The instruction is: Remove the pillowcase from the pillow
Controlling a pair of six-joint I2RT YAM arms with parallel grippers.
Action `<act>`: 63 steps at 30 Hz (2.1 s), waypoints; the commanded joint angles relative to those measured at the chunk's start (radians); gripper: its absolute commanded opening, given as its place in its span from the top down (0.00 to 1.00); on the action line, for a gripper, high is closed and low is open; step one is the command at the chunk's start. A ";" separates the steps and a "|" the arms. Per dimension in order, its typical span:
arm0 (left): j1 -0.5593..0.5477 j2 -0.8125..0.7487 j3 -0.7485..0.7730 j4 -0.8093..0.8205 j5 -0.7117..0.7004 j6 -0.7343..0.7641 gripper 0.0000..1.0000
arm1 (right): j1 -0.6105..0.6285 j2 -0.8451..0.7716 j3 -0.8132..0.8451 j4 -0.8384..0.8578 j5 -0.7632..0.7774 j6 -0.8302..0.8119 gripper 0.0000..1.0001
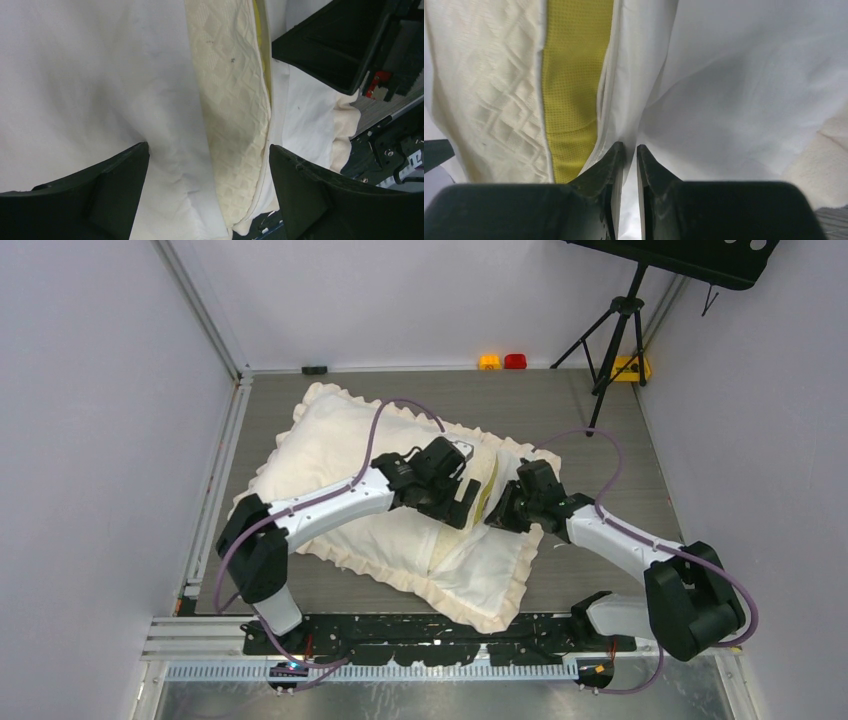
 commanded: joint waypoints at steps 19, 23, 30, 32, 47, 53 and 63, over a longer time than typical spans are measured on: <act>0.014 0.055 0.056 0.010 -0.166 -0.053 1.00 | -0.001 -0.133 -0.090 -0.022 0.018 -0.027 0.62; 0.031 0.002 0.073 0.010 -0.108 -0.066 1.00 | -0.001 -0.246 -0.097 0.055 -0.067 -0.018 0.43; 0.049 -0.109 0.098 0.060 -0.019 -0.139 1.00 | -0.001 -0.270 -0.043 0.118 -0.083 0.029 0.35; 0.061 -0.135 0.100 0.070 -0.009 -0.147 1.00 | -0.001 -0.226 -0.026 0.102 -0.057 0.033 0.35; 0.213 -0.198 0.020 0.173 0.185 -0.232 1.00 | -0.001 -0.107 -0.087 0.047 -0.067 -0.003 0.30; 0.214 -0.180 0.014 0.174 0.210 -0.229 1.00 | -0.001 -0.258 -0.024 0.046 -0.157 -0.041 0.16; 0.214 -0.165 0.027 0.194 0.249 -0.250 1.00 | 0.012 -0.276 0.084 0.062 -0.199 -0.027 0.26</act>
